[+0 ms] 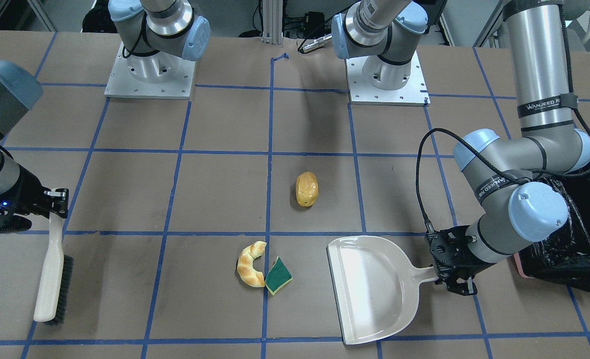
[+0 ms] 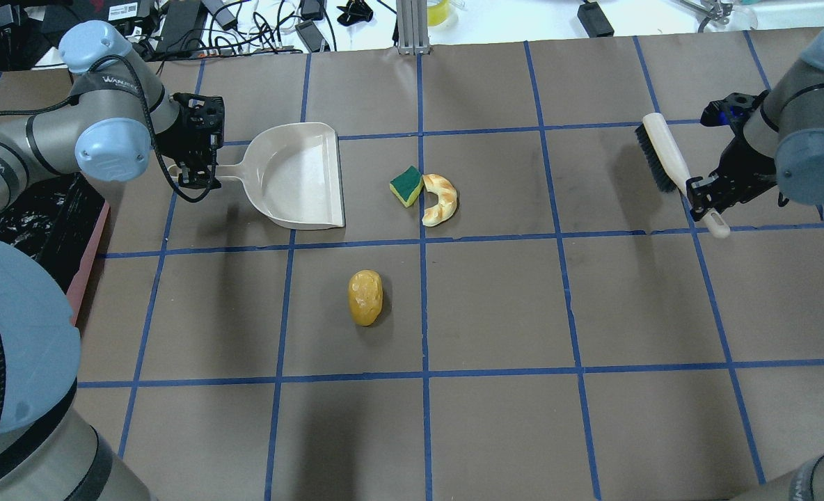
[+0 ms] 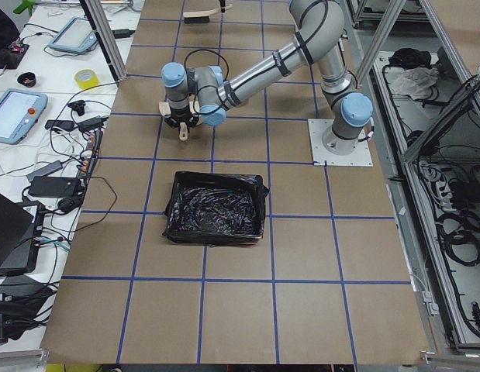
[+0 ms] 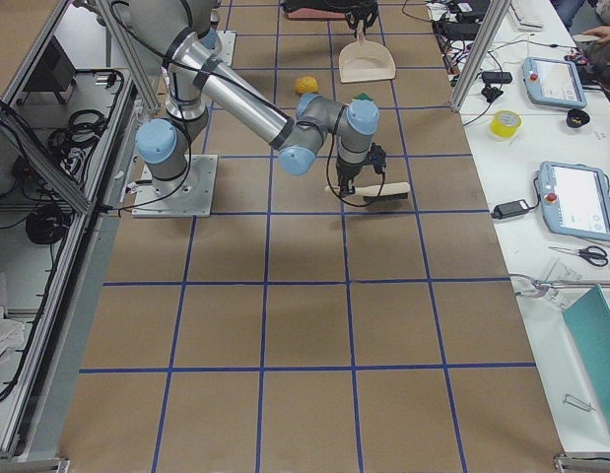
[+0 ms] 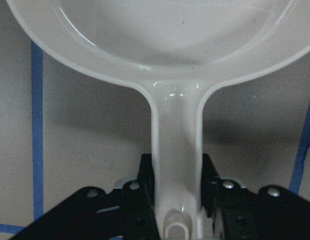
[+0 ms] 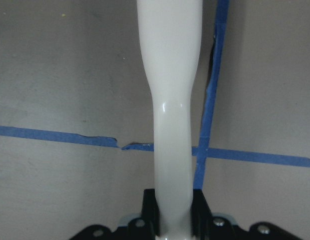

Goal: Sweep and dump trash into bin

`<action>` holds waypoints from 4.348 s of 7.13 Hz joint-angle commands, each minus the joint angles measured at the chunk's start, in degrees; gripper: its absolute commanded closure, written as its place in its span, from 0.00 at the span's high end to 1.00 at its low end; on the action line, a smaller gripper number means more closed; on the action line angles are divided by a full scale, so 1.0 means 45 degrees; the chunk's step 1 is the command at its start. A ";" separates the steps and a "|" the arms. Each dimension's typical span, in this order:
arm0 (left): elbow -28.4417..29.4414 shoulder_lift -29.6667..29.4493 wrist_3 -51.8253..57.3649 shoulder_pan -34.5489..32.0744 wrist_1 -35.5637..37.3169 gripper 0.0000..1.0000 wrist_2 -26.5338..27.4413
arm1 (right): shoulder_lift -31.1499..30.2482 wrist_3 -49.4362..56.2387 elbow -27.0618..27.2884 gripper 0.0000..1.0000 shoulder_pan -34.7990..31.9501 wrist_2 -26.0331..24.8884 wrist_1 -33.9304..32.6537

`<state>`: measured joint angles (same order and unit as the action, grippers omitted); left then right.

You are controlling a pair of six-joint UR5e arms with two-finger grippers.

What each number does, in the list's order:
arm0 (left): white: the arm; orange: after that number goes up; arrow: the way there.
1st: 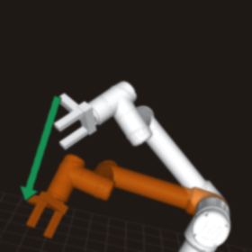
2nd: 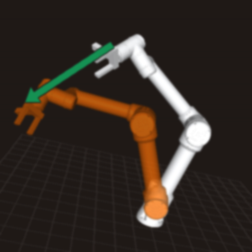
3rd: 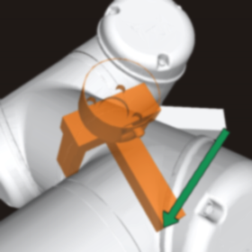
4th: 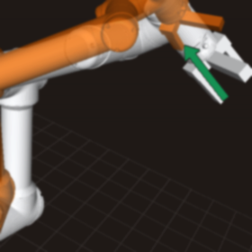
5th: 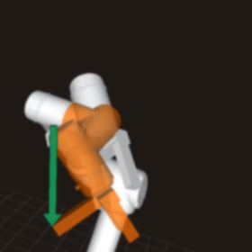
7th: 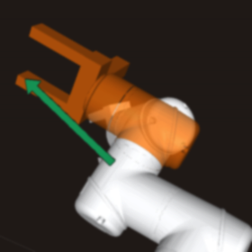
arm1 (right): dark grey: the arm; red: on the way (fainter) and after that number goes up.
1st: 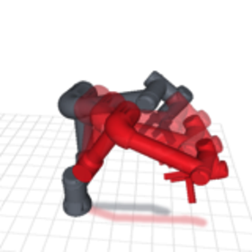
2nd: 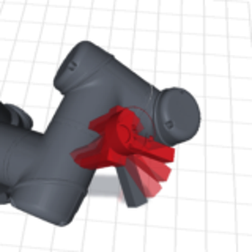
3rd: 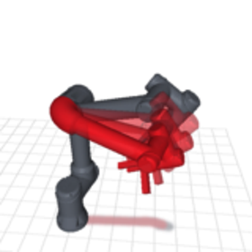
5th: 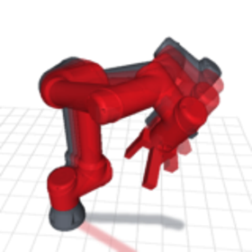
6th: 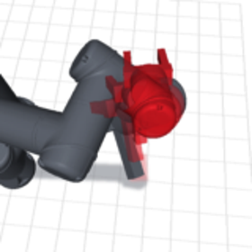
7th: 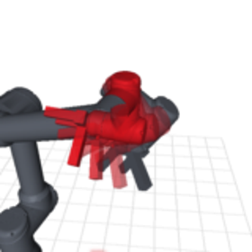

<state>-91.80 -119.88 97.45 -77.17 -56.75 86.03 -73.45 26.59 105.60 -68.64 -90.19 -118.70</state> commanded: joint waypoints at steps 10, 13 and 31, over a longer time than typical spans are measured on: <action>0.0028 -0.0019 0.0747 -0.0018 -0.0026 0.00 -0.0016 | 0.0461 -1.1902 -0.0029 0.00 -0.8494 0.0335 -0.0203; 0.0009 -0.0019 0.0747 -0.0018 -0.0046 0.00 -0.0016 | 0.1455 -1.3852 -0.0941 0.00 -0.9451 0.0978 -0.1240; -0.0206 0.0078 0.0495 -0.0057 -0.0007 0.00 0.0101 | 0.4057 -1.7101 -0.7725 0.00 -1.1993 0.0159 0.1338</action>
<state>-92.67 -119.72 100.30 -77.31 -56.78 86.19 -54.86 -50.54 70.77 -122.74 -89.40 -112.66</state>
